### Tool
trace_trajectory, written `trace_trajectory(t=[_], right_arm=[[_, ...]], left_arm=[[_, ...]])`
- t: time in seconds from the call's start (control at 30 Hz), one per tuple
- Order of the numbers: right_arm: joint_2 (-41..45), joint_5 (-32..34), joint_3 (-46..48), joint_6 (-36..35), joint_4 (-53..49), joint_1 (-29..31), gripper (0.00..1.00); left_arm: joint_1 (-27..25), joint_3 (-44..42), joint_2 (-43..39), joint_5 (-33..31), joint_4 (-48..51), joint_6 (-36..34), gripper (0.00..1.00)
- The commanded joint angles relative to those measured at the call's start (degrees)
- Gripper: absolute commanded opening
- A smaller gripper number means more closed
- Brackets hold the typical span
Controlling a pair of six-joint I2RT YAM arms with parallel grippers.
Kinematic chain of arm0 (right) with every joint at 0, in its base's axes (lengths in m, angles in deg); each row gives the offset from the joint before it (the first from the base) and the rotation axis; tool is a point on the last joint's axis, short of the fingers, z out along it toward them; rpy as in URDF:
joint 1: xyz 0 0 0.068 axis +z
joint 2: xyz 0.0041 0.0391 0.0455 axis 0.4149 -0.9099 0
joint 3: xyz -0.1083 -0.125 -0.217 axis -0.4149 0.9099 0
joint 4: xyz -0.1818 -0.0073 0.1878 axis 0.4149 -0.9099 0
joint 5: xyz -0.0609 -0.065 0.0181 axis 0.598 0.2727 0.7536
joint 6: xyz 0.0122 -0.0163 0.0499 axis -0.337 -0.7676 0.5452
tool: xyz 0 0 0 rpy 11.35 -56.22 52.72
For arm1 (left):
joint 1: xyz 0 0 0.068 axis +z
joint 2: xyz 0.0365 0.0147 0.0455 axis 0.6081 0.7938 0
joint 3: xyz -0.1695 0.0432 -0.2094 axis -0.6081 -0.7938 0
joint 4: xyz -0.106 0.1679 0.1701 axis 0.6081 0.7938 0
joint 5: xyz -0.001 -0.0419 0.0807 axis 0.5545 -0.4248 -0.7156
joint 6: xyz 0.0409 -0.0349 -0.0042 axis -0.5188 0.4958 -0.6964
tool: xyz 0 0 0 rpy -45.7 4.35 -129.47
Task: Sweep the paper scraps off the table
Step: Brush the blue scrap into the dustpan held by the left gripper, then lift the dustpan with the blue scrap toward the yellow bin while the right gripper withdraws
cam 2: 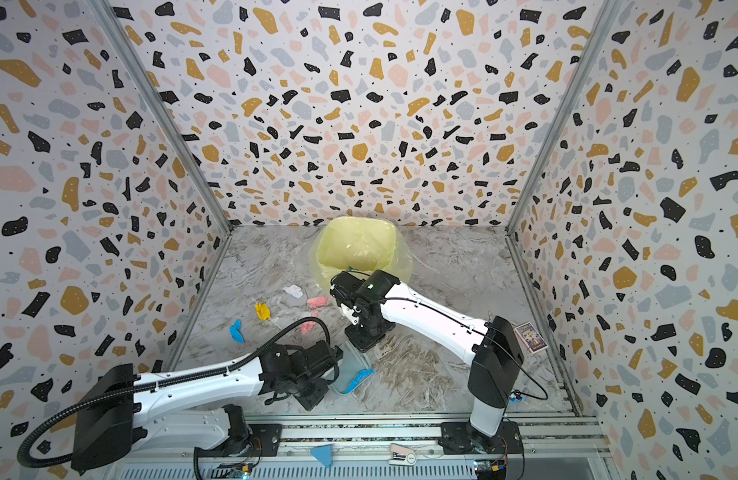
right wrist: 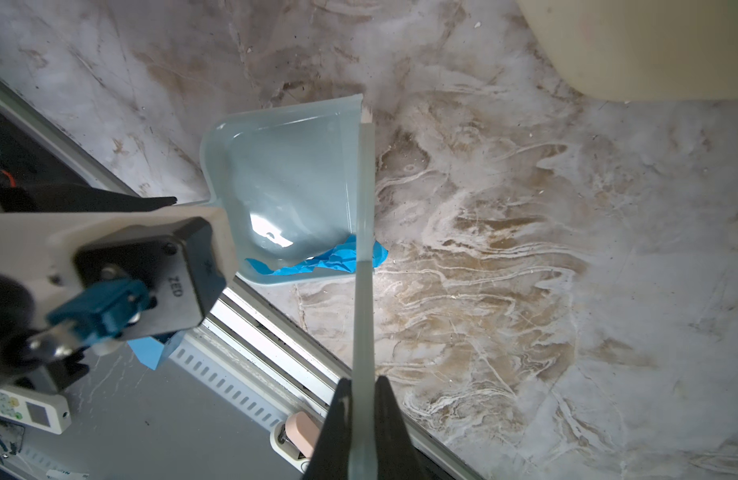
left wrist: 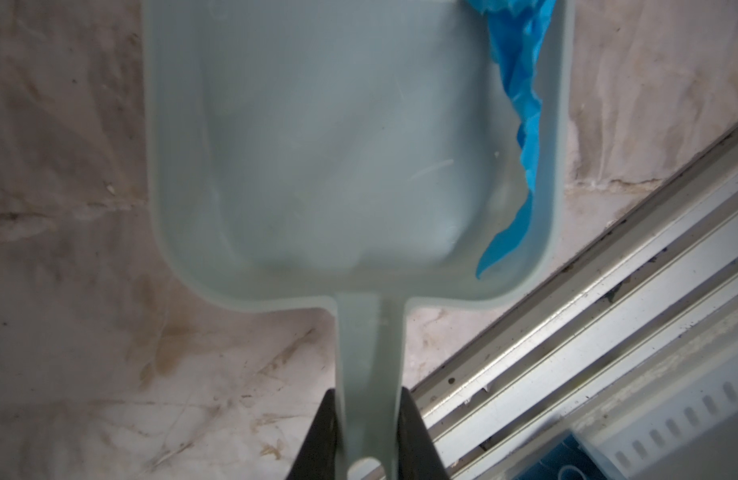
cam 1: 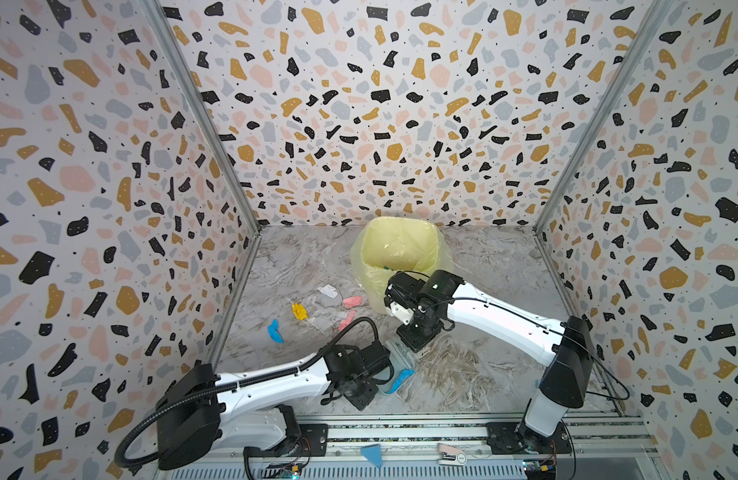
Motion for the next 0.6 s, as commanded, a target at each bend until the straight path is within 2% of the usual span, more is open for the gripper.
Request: trace_trajectory(t=[0.0, 0.27, 0.57], right_arm=[[2.4, 2.6, -3.6, 1.1, -1.6, -0.3, 0.0], [5.1, 4.1, -4.1, 1.9, -1.0, -3.0, 0.0], [10.4, 4.1, -1.2, 3.0, 2.0, -7.4, 0.0]], left_arm=[[-0.3, 0.8, -0.3, 0.2, 0.7, -0.3, 0.21], [-0.2, 0.9, -1.9, -1.1, 0.7, 0.5, 0.21], [-0.3, 1.6, -7.8, -2.6, 0.3, 2.1, 0.21]])
